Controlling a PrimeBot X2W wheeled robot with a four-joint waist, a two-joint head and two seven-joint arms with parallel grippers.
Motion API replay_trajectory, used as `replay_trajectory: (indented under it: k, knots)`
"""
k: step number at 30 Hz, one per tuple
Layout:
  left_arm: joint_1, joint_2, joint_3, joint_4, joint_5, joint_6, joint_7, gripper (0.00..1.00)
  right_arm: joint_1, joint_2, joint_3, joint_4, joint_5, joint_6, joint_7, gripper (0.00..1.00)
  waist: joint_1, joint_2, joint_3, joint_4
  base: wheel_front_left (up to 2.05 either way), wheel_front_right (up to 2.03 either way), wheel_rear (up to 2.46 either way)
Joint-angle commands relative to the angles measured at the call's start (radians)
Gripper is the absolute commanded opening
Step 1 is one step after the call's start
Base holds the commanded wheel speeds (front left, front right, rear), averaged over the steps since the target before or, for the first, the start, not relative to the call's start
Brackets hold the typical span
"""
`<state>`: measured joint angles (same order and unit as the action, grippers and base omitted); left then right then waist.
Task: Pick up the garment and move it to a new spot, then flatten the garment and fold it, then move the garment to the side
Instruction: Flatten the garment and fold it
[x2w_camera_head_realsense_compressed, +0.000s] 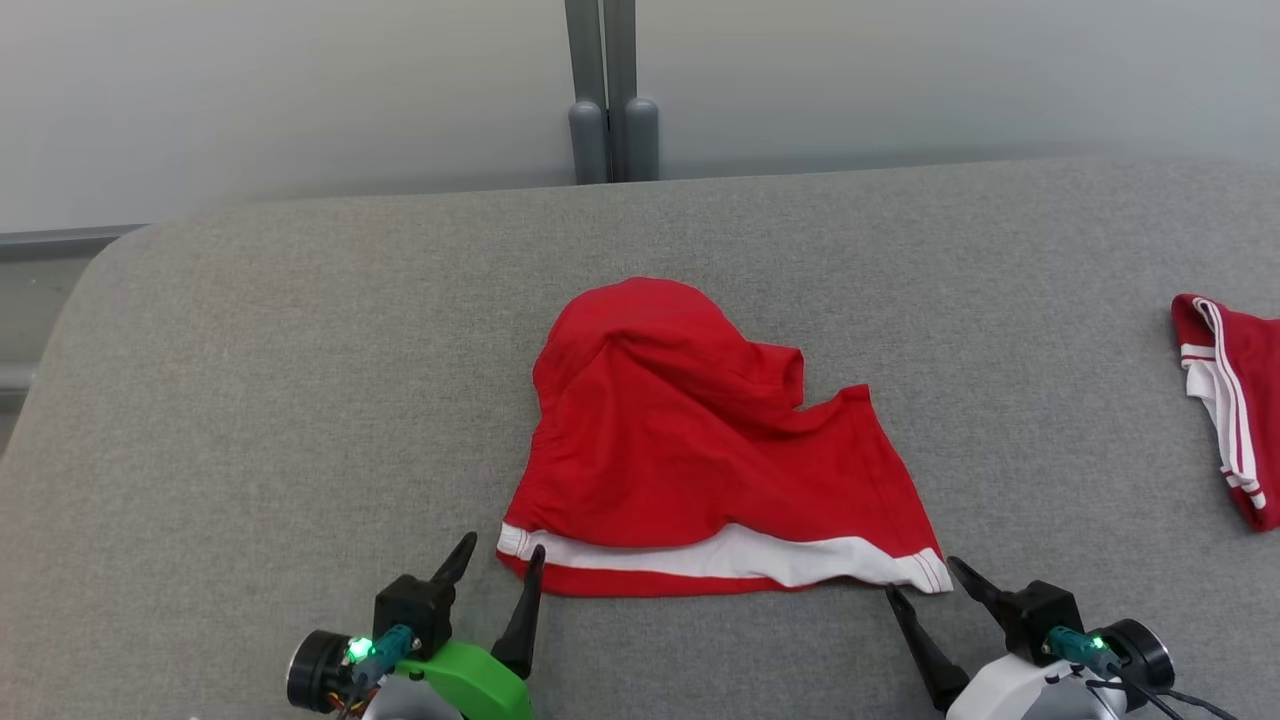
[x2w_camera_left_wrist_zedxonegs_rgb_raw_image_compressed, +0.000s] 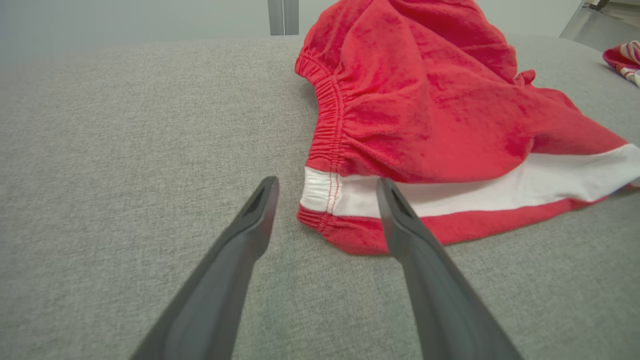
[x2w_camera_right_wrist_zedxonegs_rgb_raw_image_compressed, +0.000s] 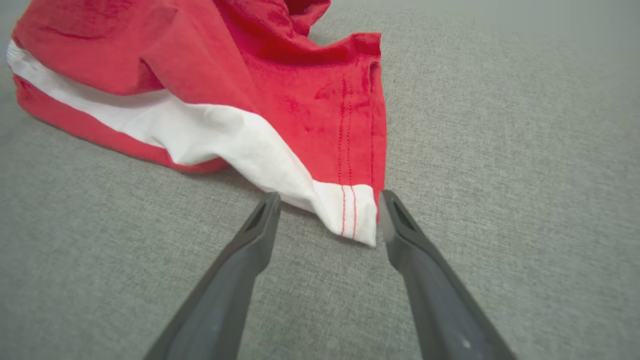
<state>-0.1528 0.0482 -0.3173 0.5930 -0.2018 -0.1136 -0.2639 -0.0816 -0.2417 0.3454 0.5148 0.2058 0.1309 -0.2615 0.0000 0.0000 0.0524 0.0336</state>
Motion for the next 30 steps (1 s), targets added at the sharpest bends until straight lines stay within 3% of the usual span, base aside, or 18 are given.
replay_trajectory:
  k: [1,8,20,22,23,24,25,26,27,30]
  knots:
    - [-0.031,0.008,0.002,0.01,0.0,-0.002,0.0,1.0,-0.022,-0.003,0.009,0.022,0.013,0.0,-0.002,1.0,0.0,0.0,0.022,-0.005,0.0,0.0,0.0]
    - [-0.071,0.011,0.004,0.041,-0.002,-0.008,0.0,1.0,-0.064,0.001,0.03,0.082,0.04,0.0,-0.004,1.0,0.0,0.0,0.042,-0.005,0.0,0.0,0.0]
    - [-0.099,0.021,-0.013,0.085,-0.014,-0.015,0.0,1.0,-0.067,-0.007,0.06,0.049,0.078,0.0,-0.004,1.0,0.0,0.0,0.058,-0.026,0.0,0.0,0.0]
    - [-0.102,0.022,-0.021,0.101,-0.019,-0.016,0.0,0.46,-0.066,-0.009,0.066,0.047,0.083,0.0,-0.004,1.0,0.0,0.0,0.058,-0.028,0.0,0.0,0.0]
    - [-0.105,0.022,-0.023,0.104,-0.022,-0.016,0.0,0.42,-0.068,-0.009,0.069,0.046,0.084,0.0,-0.004,1.0,0.0,0.0,0.059,-0.028,0.0,0.0,0.0]
    - [-0.105,0.023,-0.028,0.112,-0.026,-0.015,0.0,0.07,-0.071,-0.007,0.075,0.046,0.089,0.0,-0.004,1.0,0.0,0.0,0.059,-0.029,0.0,0.0,0.0]
    - [-0.106,0.024,-0.033,0.117,-0.027,-0.016,0.0,0.0,-0.075,-0.005,0.081,0.047,0.095,0.0,-0.004,0.93,0.0,0.0,0.059,-0.03,0.0,0.0,0.0]
    - [-0.109,0.025,-0.038,0.117,-0.029,-0.016,0.0,0.0,-0.08,-0.004,0.088,0.048,0.105,0.0,-0.004,0.19,0.0,0.0,0.059,-0.03,0.0,0.0,0.0]
    - [-0.11,0.026,-0.043,0.119,-0.034,-0.016,0.0,0.0,-0.083,-0.004,0.1,0.053,0.114,0.0,-0.004,0.0,0.0,0.0,0.057,-0.031,0.0,0.0,0.0]
    - [-0.109,0.032,-0.061,0.131,-0.053,-0.017,0.0,0.0,-0.104,-0.002,0.133,0.046,0.17,0.0,-0.004,0.0,0.0,0.0,0.052,-0.039,0.0,0.0,0.0]
